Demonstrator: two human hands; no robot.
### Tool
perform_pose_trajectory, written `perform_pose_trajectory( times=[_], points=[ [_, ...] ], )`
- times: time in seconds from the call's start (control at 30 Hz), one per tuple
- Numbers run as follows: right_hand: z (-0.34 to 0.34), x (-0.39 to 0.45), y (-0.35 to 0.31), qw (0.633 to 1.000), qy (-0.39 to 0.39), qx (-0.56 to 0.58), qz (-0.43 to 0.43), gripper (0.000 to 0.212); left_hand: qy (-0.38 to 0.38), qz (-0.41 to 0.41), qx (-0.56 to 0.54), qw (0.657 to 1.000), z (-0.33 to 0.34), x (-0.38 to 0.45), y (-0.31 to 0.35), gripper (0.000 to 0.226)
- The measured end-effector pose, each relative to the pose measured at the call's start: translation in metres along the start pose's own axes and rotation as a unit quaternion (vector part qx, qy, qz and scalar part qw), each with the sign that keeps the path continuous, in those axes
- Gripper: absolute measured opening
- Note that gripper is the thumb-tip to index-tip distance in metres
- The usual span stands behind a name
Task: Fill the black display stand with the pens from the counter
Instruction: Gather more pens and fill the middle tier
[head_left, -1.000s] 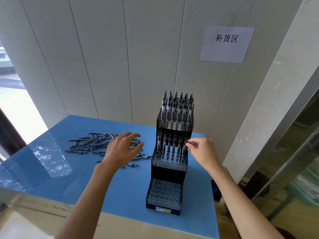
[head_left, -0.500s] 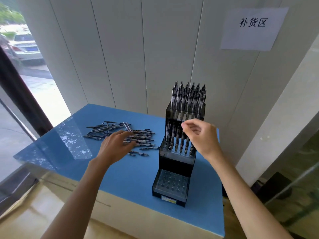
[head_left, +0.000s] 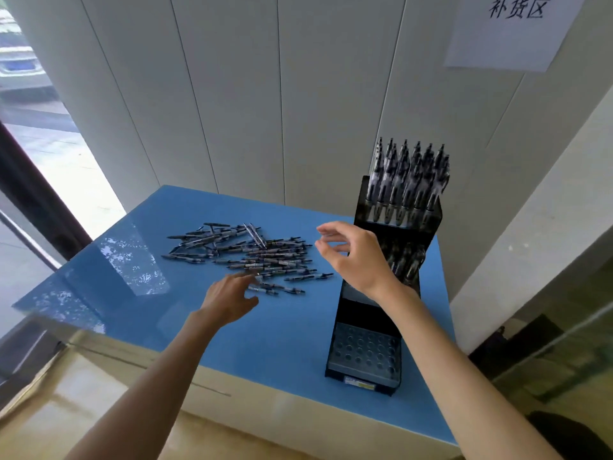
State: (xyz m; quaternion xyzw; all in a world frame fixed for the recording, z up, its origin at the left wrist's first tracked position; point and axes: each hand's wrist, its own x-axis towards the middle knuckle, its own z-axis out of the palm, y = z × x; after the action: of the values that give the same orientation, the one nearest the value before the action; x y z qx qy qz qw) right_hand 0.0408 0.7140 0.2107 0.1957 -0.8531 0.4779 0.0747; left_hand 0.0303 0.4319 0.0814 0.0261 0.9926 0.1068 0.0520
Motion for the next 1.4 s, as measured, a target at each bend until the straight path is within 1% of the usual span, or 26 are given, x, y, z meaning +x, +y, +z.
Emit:
perform_pose_trajectory(
  times=[0.07, 0.23, 0.33, 0.4, 0.5, 0.57, 0.63, 0.77, 0.83, 0.97, 1.03, 1.13, 1.17, 1.27, 1.33, 1.4],
  points=[
    [0.013, 0.007, 0.001, 1.000, -0.005, -0.017, 0.014, 0.032, -0.019, 0.013, 0.024, 0.999, 0.015, 0.014, -0.013, 0.048],
    [0.034, 0.020, 0.005, 0.998, 0.005, -0.041, 0.050, 0.031, -0.041, 0.036, 0.068, 0.996, 0.051, 0.047, -0.045, 0.048],
    [0.042, 0.024, 0.011, 0.996, 0.006, -0.058, 0.064, 0.032, -0.024, 0.041, 0.081, 0.996, 0.069, 0.058, -0.058, 0.047],
    [0.045, 0.027, 0.017, 0.995, 0.005, -0.065, 0.072, 0.031, 0.004, 0.041, 0.072, 0.997, 0.079, 0.065, -0.064, 0.041],
    [0.049, 0.031, 0.025, 0.994, 0.000, -0.074, 0.078, 0.030, 0.048, 0.047, 0.059, 0.996, 0.087, 0.068, -0.065, 0.024],
    [0.050, 0.034, 0.029, 0.994, -0.004, -0.075, 0.082, 0.029, 0.054, 0.072, 0.059, 0.994, 0.091, 0.069, -0.059, 0.014],
    [0.051, 0.037, 0.032, 0.994, -0.007, -0.078, 0.081, 0.029, 0.048, 0.113, 0.069, 0.990, 0.095, 0.070, -0.050, 0.010],
    [0.050, 0.043, 0.037, 0.993, -0.011, -0.086, 0.083, 0.028, 0.014, 0.169, 0.051, 0.984, 0.097, 0.079, -0.025, 0.015],
    [0.049, 0.046, 0.038, 0.993, -0.013, -0.090, 0.080, 0.027, 0.000, 0.179, 0.043, 0.983, 0.096, 0.083, -0.015, 0.018],
    [0.047, 0.051, 0.039, 0.993, -0.008, -0.092, 0.076, 0.025, -0.004, 0.180, 0.058, 0.982, 0.095, 0.088, -0.012, 0.038],
    [0.047, 0.052, 0.040, 0.993, -0.009, -0.094, 0.075, 0.024, -0.013, 0.196, 0.079, 0.977, 0.095, 0.089, -0.015, 0.035],
    [0.050, 0.052, 0.041, 0.992, -0.015, -0.096, 0.074, 0.024, 0.005, 0.224, 0.126, 0.967, 0.095, 0.086, -0.024, 0.022],
    [0.050, 0.052, 0.042, 0.993, -0.016, -0.096, 0.074, 0.024, 0.006, 0.216, 0.149, 0.965, 0.095, 0.083, -0.028, 0.023],
    [0.050, 0.053, 0.043, 0.993, -0.013, -0.096, 0.071, 0.023, 0.005, 0.141, 0.185, 0.973, 0.094, 0.076, -0.048, 0.036],
    [0.050, 0.054, 0.044, 0.993, -0.014, -0.100, 0.068, 0.023, -0.006, 0.102, 0.185, 0.977, 0.092, 0.074, -0.059, 0.042],
    [0.051, 0.054, 0.044, 0.992, -0.016, -0.102, 0.066, 0.023, -0.019, 0.085, 0.166, 0.982, 0.088, 0.077, -0.061, 0.039]
  ],
)
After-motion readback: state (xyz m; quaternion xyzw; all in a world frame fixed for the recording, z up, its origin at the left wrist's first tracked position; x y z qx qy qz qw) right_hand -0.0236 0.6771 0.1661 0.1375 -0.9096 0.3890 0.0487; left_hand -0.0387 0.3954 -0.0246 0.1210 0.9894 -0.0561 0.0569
